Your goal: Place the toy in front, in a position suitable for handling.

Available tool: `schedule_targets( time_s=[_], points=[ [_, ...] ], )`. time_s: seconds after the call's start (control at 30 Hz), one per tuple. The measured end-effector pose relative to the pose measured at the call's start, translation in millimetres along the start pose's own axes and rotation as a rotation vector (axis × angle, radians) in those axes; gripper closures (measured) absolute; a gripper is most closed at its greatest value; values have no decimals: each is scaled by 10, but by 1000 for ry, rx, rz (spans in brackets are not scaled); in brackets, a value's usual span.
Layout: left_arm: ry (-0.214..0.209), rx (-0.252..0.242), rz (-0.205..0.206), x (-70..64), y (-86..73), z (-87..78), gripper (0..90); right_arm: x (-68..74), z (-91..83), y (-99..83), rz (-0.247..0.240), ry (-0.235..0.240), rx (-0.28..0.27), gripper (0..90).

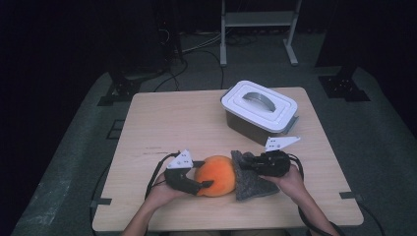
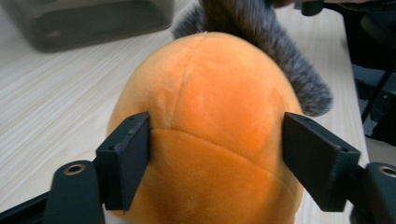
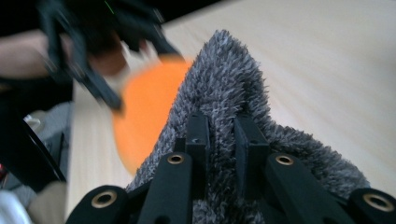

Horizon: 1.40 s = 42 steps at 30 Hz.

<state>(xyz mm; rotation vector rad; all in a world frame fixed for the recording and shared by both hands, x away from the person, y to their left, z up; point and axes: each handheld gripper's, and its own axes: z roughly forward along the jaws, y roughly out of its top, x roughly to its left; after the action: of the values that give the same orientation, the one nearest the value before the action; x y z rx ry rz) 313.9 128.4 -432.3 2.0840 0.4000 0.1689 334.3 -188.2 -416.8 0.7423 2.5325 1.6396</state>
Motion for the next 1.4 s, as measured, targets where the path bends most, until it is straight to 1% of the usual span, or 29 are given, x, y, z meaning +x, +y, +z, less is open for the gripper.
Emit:
schedule_targets(
  time_s=[0.03,0.1,0.13,0.2,0.27,0.3,0.33,0.37,0.43,0.47,0.5,0.53,0.57,0.6,0.67,0.73,0.8,0.83,0.87,0.9,0.97,1.0,1.07,1.1,1.17,1.2,1.27,1.33,1.4],
  points=[
    [4,-2,16,-27,14,20,258,35,7,35,-11,3,-14,768],
    [6,0,38,-78,41,41,257,75,65,56,-38,7,5,767],
    [10,8,56,-93,49,40,257,79,102,37,-39,5,22,767],
    [5,13,64,-100,53,27,249,46,146,-23,-17,26,29,768],
    [-1,5,50,-76,60,-5,213,17,137,-46,-6,33,37,768],
    [-12,-4,32,-62,61,-18,195,10,133,-58,-3,31,45,768],
    [-19,-9,23,-48,60,-34,181,4,130,-78,2,33,49,768],
    [-16,-7,21,-37,59,-47,168,-2,124,-99,4,33,53,768],
    [-9,9,12,-14,47,-58,126,-16,102,-123,2,28,64,768],
    [-16,15,-2,0,31,-55,113,-24,88,-128,7,24,68,768],
    [-22,27,-14,13,16,-43,117,-34,78,-131,9,21,74,768],
    [-24,37,-15,17,5,-31,147,-38,74,-129,6,15,89,767],
    [-20,39,-1,13,3,-30,193,-35,68,-119,-6,4,103,768],
    [-13,34,5,4,13,-30,222,-22,56,-98,-12,-2,100,769],
    [-5,19,19,-11,45,-33,251,40,18,-19,-41,-3,78,769],
    [-5,7,33,-44,88,-7,255,136,-6,88,-72,12,47,769],
    [-6,14,53,-77,114,40,254,236,7,174,-115,15,39,768],
    [-6,24,64,-87,115,59,254,274,26,194,-129,16,45,768],
    [-5,26,66,-95,112,73,253,294,54,197,-143,11,57,768],
    [-5,28,62,-91,108,76,246,296,81,182,-146,7,70,768],
    [-3,34,43,-59,96,67,211,238,103,128,-125,18,72,770],
    [-3,27,26,-43,86,63,192,206,99,107,-110,20,70,770],
    [-12,30,0,-20,70,68,128,147,76,74,-93,10,73,770],
    [-16,46,1,-12,61,77,99,123,59,60,-84,7,69,770],
    [-27,64,-11,-8,39,106,95,92,27,43,-72,1,71,770],
    [-30,67,-14,-9,37,113,105,83,21,37,-70,0,79,769],
    [-13,71,4,-21,58,104,189,82,22,43,-68,1,81,769],
    [6,59,27,-32,85,74,277,124,-4,107,-93,-9,81,771],
    [20,43,45,-52,113,61,314,195,-54,196,-114,-2,55,772]
  ],
)
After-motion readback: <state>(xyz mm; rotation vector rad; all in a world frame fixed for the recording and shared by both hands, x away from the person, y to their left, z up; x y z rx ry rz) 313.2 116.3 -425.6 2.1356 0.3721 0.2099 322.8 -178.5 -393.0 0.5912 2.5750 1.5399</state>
